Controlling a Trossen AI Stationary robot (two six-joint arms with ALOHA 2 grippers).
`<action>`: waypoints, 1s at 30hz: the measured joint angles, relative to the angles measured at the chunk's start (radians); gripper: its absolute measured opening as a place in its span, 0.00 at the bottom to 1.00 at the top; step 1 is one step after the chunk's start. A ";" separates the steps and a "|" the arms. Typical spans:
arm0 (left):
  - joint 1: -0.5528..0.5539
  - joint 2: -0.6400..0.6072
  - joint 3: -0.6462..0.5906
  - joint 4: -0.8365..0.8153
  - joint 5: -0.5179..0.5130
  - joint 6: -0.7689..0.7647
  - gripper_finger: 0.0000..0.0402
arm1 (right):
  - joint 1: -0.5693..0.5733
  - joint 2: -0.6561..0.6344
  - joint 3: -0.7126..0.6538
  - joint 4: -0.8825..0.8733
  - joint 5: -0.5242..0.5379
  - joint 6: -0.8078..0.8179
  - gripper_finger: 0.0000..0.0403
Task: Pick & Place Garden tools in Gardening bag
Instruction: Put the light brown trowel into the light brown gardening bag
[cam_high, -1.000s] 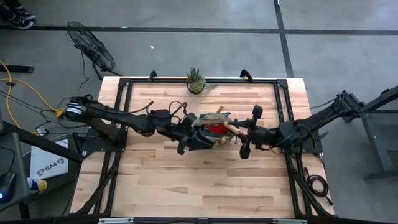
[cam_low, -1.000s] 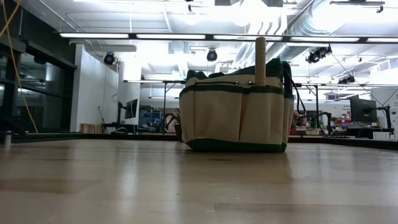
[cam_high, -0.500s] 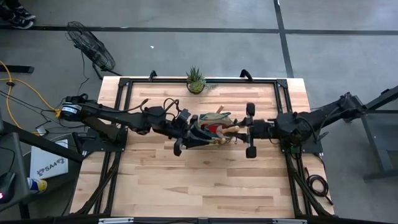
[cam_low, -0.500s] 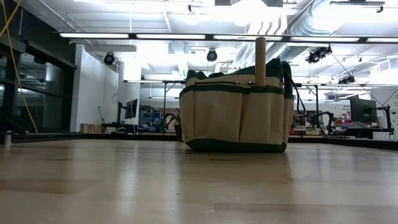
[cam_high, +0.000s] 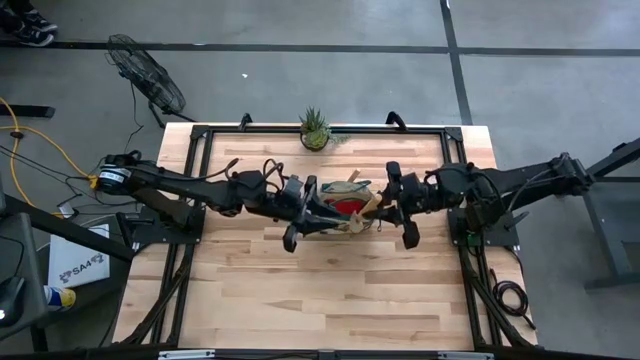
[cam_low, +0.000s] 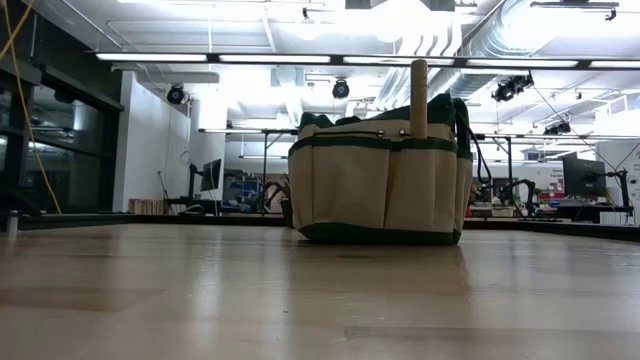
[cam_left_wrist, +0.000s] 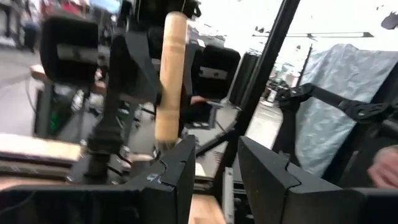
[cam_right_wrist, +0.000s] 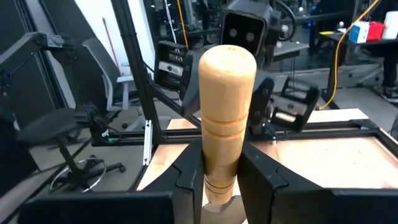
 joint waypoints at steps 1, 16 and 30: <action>0.000 0.000 0.000 0.006 -0.007 0.020 0.29 | -0.002 0.000 0.000 0.000 0.000 0.008 0.16; 0.000 -0.062 -0.001 0.002 -0.111 0.204 0.29 | -0.008 0.074 0.079 0.008 -0.015 0.052 0.16; -0.001 -0.074 0.000 -0.006 -0.185 0.273 0.38 | -0.090 0.226 0.219 -0.162 -0.118 0.053 0.16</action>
